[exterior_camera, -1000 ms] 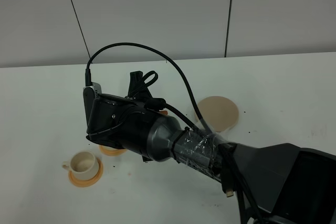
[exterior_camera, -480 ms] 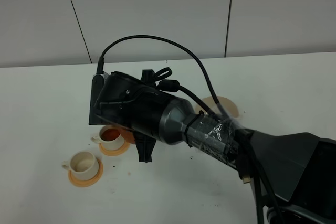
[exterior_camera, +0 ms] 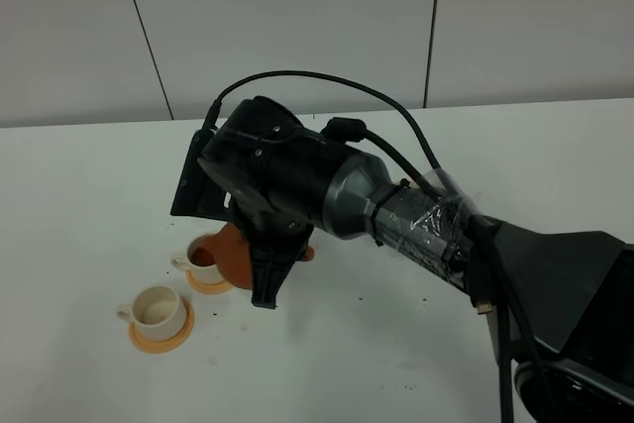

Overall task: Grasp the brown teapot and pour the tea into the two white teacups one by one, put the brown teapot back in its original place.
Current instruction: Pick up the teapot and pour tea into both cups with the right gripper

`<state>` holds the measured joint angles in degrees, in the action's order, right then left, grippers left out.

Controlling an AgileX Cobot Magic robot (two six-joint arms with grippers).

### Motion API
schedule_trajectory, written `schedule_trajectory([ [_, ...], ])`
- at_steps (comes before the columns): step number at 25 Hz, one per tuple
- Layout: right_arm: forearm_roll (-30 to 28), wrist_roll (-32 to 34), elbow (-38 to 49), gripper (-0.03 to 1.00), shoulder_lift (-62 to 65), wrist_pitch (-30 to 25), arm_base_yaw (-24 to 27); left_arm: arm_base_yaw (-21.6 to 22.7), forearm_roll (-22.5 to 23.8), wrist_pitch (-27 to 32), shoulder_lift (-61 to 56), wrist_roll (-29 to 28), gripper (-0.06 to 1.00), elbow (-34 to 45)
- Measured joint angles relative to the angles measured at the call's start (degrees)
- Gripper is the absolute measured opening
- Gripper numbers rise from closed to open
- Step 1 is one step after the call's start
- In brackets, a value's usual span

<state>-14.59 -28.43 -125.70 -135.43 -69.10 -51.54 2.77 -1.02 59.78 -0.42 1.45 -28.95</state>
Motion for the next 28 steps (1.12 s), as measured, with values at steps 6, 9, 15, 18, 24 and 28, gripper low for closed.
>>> schedule_trajectory([
  [6,5.9,-0.7,-0.5,0.10,0.1,-0.3,1.8,0.0,0.0,0.0,0.0,-0.1,0.24,0.0],
  [9,8.4,-1.2,-0.5,0.10,0.1,-0.3,2.6,0.0,0.0,0.0,0.0,0.0,0.24,0.0],
  [15,12.4,-1.6,-0.6,0.10,0.1,-0.3,4.3,0.0,0.0,0.0,0.0,0.0,0.24,0.0],
  [18,14.3,-1.7,-0.6,0.10,0.1,-0.2,5.0,0.0,0.0,0.0,0.0,0.0,0.24,0.0],
  [24,16.1,-1.8,-0.6,0.10,0.1,0.0,5.9,0.0,0.0,0.0,0.0,0.0,0.24,0.0],
  [28,17.1,-1.7,-0.6,0.10,0.1,0.0,6.1,0.0,0.0,0.0,0.0,0.0,0.24,0.0],
])
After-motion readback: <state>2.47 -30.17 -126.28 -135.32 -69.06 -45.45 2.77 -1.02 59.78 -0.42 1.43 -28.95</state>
